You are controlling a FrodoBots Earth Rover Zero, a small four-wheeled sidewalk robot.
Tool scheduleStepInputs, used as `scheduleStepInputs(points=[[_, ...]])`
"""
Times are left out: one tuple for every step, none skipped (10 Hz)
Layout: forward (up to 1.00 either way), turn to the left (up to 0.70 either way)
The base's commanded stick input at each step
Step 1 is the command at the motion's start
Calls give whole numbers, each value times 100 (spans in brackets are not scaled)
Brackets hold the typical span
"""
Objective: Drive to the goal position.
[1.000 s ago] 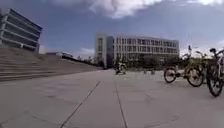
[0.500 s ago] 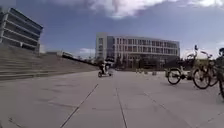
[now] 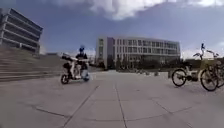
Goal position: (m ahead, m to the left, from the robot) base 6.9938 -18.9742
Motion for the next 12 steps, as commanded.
scheduleStepInputs(points=[[50, 1], [50, 1], [50, 1], [50, 1], [50, 1], [50, 1], [50, 1], [50, 1], [50, 1], [50, 1], [50, 1], [50, 1]])
